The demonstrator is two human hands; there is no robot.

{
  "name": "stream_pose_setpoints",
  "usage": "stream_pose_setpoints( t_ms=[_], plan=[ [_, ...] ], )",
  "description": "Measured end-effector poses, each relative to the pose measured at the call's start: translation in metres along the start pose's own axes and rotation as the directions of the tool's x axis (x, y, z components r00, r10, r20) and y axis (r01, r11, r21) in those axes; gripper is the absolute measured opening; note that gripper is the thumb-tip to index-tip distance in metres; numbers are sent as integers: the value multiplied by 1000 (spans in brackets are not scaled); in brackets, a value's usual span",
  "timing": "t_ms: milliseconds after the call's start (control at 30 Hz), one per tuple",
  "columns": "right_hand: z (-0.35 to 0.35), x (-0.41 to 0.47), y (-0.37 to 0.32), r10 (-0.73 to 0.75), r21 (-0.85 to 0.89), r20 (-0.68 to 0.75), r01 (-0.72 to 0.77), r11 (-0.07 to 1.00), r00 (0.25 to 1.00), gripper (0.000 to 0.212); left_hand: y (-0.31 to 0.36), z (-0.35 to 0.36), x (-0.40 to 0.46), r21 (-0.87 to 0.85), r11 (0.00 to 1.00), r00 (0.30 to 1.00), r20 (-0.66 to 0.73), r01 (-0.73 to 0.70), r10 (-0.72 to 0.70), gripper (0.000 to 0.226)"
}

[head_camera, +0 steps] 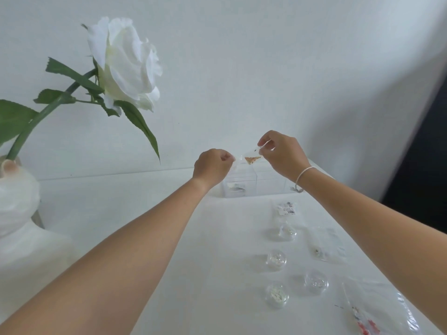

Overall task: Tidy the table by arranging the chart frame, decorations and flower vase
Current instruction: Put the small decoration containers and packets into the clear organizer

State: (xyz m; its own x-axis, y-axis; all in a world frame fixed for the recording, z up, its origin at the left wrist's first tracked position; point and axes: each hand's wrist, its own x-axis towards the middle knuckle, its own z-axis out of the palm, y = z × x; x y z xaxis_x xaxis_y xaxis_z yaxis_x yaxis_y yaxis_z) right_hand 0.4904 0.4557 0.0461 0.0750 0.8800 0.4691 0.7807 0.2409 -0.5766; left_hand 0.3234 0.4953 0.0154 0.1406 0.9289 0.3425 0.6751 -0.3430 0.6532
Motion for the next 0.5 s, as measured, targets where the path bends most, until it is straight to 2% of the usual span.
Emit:
stream_pose_setpoints(
  t_ms=[100, 233, 500],
  plan=[
    [4, -1, -1, 7, -13, 11, -7, 1000, 1000, 14, -1, -1, -3, 110, 994, 1000, 28, -2, -1, 22],
    [12, -1, -3, 24, -13, 4, -24, 1000, 1000, 14, 1, -4, -8, 168, 986, 999, 47, 13, -21, 26],
    [25, -1, -15, 46, -28, -24, -47, 999, 999, 16, -9, -7, -19, 73, 997, 999, 49, -20, 17, 28]
  ],
)
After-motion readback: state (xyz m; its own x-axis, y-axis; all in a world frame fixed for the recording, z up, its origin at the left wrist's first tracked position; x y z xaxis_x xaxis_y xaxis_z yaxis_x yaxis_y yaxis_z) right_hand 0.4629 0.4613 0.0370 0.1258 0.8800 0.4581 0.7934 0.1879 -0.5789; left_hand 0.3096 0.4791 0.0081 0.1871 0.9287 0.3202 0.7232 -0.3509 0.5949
